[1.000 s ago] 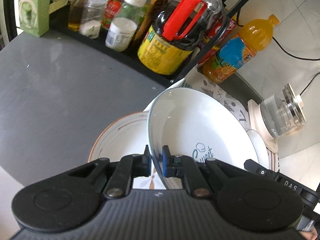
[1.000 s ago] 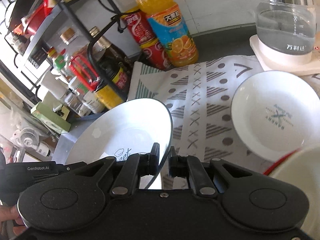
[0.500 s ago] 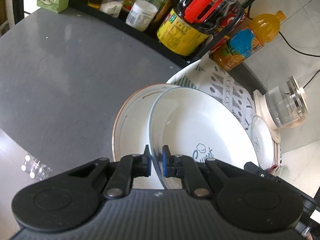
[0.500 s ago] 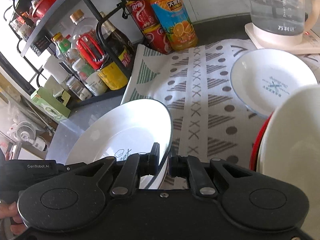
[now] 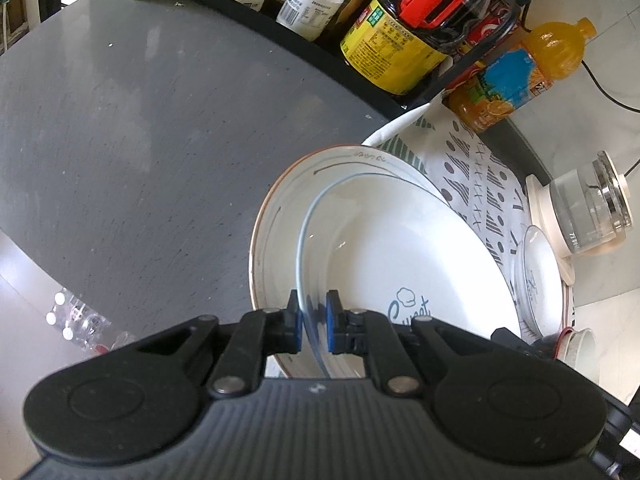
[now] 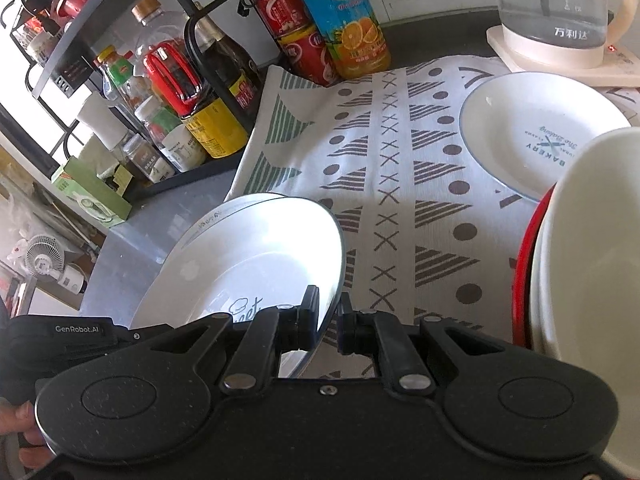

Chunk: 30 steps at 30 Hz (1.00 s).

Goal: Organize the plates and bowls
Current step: 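Lower the 'Sweet' plate onto the brown-flower plate and open both grippers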

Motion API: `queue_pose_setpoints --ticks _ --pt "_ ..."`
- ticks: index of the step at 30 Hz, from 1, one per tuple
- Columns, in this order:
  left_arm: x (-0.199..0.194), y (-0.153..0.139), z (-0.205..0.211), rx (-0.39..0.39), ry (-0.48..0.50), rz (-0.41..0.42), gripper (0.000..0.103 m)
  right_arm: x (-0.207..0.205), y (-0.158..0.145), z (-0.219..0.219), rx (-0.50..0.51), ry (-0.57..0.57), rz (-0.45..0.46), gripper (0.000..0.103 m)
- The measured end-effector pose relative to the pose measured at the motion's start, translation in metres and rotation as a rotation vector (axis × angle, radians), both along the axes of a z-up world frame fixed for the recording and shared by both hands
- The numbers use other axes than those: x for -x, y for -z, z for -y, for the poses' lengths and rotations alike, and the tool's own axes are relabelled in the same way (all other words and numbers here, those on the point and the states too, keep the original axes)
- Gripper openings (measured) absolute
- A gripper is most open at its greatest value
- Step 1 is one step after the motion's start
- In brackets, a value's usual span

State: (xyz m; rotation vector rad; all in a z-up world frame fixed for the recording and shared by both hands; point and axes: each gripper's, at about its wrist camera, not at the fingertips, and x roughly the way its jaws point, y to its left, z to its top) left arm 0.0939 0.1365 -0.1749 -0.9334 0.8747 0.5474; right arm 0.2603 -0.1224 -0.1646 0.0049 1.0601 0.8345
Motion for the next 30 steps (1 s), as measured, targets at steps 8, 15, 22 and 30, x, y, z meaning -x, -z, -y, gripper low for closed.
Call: queue_pose_setpoints --ticks 8,15,22,30 --pt "-0.006 0.006 -0.002 0.004 -0.034 -0.030 0.013 0.000 0.009 -0.005 0.004 0.020 0.004 0.007" --pt "-0.011 0.004 -0.014 0.047 -0.059 -0.060 0.013 -0.005 0.015 -0.013 0.005 0.038 -0.012 0.007" --pt "0.000 -0.013 -0.021 0.050 -0.074 -0.066 0.018 -0.008 0.018 -0.017 0.005 0.048 -0.019 0.007" --pt "0.007 -0.012 -0.027 0.016 -0.104 -0.103 0.023 -0.005 0.021 -0.023 0.032 0.031 -0.022 0.009"
